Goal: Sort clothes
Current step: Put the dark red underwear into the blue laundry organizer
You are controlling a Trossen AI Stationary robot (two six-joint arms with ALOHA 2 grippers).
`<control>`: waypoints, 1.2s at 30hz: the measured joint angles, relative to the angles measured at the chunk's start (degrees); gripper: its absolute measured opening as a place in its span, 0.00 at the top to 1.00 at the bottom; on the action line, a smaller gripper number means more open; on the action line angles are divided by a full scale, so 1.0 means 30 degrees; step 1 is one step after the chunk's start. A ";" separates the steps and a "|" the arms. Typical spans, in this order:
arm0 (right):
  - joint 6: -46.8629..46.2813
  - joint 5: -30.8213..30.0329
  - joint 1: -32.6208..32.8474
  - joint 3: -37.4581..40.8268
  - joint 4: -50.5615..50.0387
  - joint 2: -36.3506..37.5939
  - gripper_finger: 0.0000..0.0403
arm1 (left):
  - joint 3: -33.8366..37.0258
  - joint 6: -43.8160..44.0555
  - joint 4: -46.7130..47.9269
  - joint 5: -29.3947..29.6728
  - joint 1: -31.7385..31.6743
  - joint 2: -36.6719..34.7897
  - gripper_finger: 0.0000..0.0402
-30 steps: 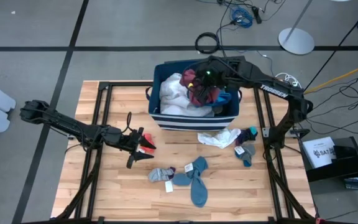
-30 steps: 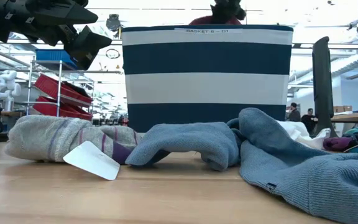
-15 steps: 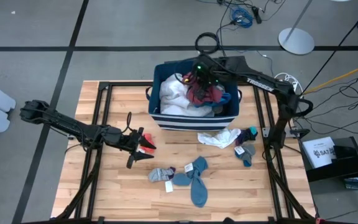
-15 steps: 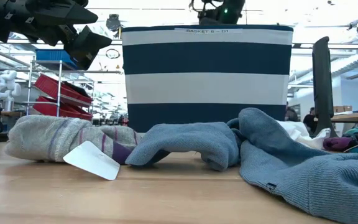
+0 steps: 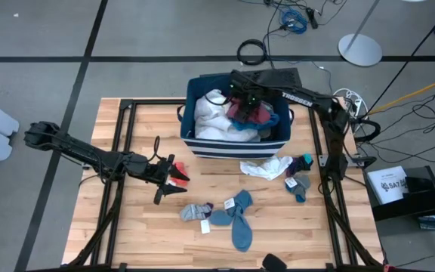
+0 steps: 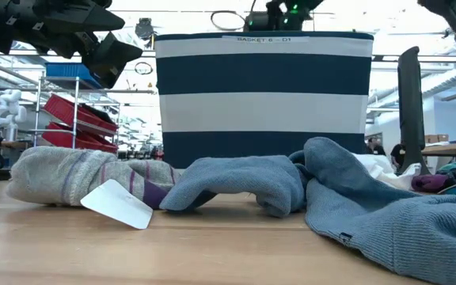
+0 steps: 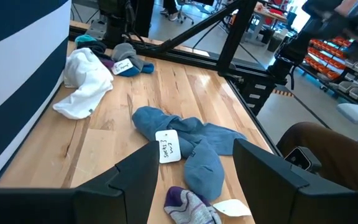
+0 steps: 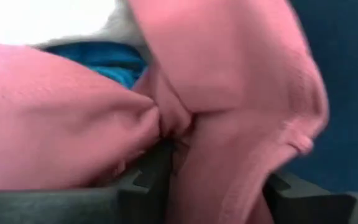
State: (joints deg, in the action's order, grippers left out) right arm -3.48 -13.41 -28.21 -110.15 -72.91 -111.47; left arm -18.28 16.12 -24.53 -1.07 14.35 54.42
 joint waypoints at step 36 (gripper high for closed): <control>0.2779 0.2149 0.1261 -0.8289 -0.4334 -0.2783 0.62 | 0.0000 -0.0117 0.0369 -0.0114 -0.0007 0.0000 0.47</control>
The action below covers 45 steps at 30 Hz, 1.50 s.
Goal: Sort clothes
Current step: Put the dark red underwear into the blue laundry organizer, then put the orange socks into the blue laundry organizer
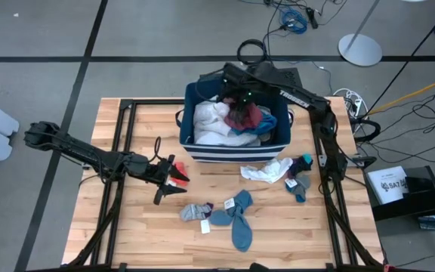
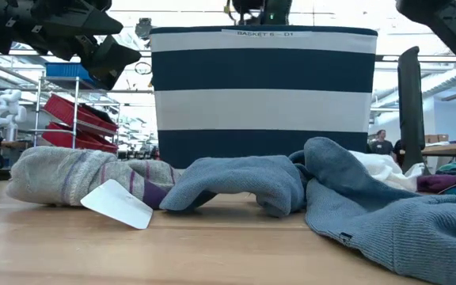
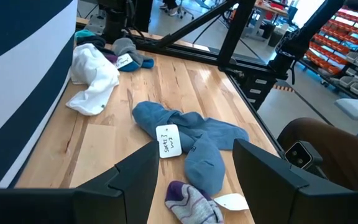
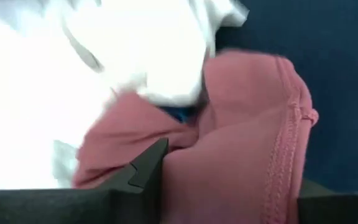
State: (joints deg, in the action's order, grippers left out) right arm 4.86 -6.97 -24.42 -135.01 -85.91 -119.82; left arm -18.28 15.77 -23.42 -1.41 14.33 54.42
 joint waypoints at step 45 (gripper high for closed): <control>-0.4232 0.1349 0.4842 0.0814 0.1643 0.5820 0.27 | 0.0000 0.0742 0.1238 -0.1044 0.0043 -0.0003 0.47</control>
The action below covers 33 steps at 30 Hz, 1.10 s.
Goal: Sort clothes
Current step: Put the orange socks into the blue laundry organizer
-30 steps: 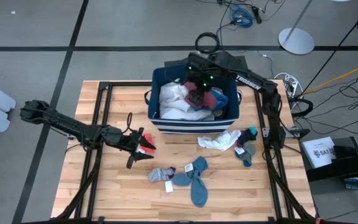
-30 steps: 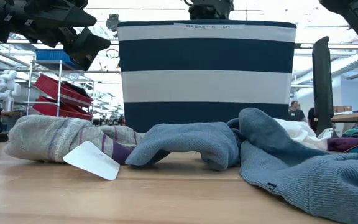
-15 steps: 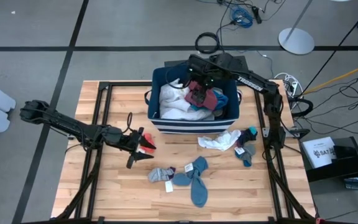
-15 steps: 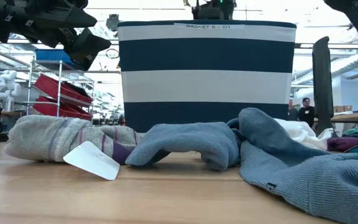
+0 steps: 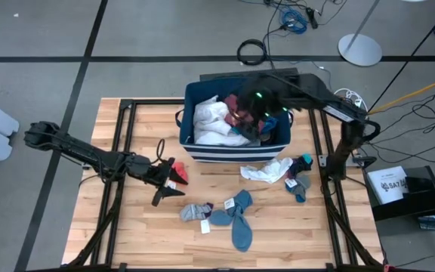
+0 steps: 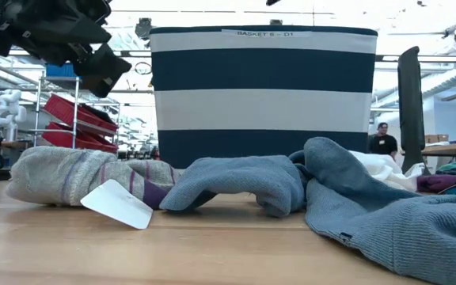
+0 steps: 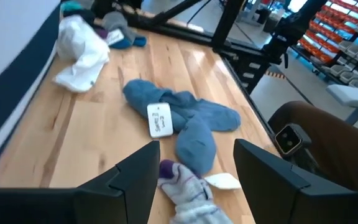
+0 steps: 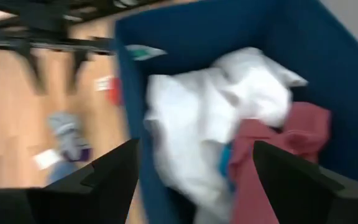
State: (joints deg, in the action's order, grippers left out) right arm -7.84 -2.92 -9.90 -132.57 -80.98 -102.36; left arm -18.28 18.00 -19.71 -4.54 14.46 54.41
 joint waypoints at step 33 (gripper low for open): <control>-1.0658 -0.3575 1.3876 1.4337 0.9020 0.0390 0.27 | -0.0860 0.1347 1.0384 0.6732 0.0890 0.0274 0.47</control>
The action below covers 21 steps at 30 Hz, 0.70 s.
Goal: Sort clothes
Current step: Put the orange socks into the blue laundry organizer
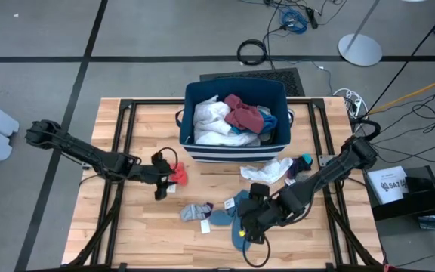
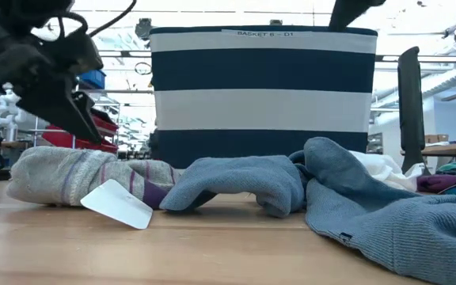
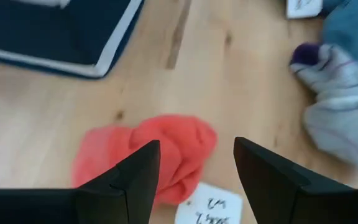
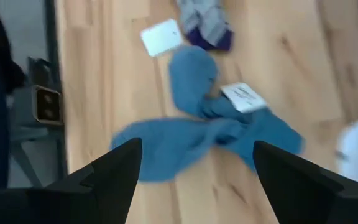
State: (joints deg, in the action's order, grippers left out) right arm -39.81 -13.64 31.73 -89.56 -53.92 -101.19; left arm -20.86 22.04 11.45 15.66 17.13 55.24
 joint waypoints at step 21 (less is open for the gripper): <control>0.0365 -0.1015 0.0263 0.2915 0.6164 0.0021 0.27 | -0.0156 0.0797 -0.0529 0.2096 -0.1329 0.6785 0.70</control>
State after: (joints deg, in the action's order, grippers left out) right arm -38.72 -16.69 32.52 -80.82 -35.43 -101.12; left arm -21.33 24.43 9.86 21.94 13.14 75.59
